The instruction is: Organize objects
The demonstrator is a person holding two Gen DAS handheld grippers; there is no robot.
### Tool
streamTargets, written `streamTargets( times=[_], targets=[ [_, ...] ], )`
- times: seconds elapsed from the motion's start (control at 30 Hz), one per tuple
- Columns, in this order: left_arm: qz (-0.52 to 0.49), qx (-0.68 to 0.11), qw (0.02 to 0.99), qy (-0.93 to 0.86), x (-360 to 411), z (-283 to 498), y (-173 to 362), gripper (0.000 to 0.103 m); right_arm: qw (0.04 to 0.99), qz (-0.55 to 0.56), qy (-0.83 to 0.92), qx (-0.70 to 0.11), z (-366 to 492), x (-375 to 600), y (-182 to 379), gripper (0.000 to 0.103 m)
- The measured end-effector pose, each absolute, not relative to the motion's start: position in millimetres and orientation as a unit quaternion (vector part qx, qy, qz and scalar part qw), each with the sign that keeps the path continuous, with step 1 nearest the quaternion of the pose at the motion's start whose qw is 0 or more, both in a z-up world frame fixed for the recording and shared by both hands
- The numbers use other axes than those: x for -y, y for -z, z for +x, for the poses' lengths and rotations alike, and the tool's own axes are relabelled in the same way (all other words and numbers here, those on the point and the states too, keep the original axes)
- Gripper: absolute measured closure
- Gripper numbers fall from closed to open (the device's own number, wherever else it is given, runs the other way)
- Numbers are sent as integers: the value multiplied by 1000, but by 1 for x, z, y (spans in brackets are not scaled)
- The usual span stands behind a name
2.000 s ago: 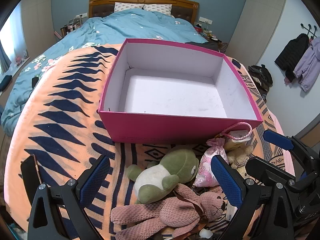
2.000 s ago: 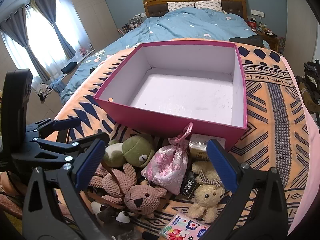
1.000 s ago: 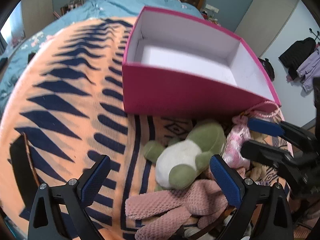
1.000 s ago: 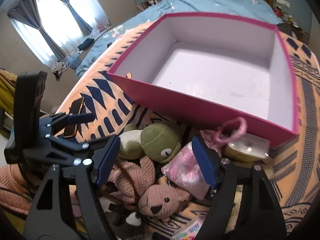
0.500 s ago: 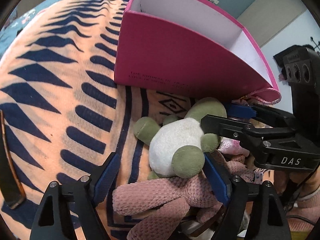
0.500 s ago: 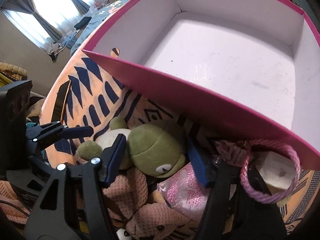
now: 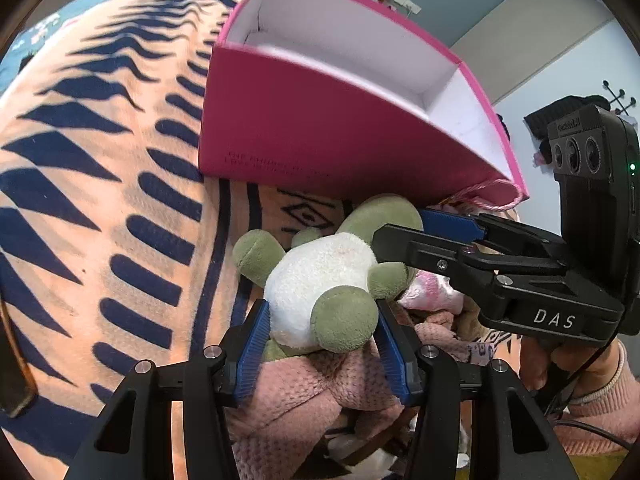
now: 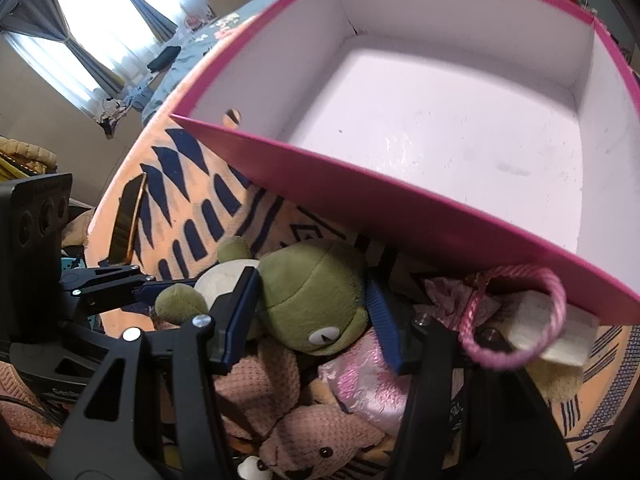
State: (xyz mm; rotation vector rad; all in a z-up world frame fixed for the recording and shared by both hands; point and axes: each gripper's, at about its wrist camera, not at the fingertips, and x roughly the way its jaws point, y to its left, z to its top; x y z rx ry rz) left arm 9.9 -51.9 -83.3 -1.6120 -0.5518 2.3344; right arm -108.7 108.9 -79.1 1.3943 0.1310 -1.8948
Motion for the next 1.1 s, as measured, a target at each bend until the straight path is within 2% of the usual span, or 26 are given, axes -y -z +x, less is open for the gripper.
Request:
streamTargets(
  times=[0.47,0.63,0.93,1.1],
  targets=[
    [-488,117,148,-852,48,17,14,50,426,479,768,-19,-88,-123,11,46],
    [-456,84,160,-871,48,10,-30,50,431,443,786,-10,-85,-132,-18,46],
    [-394,26,176,-902,39,-31,-74,50,427,384,819,10,-109,-142,-68,46],
    [-383,13,178,-906,40,-61,-79,51,417,366,832,22,-134,-140,-77,46]
  ],
)
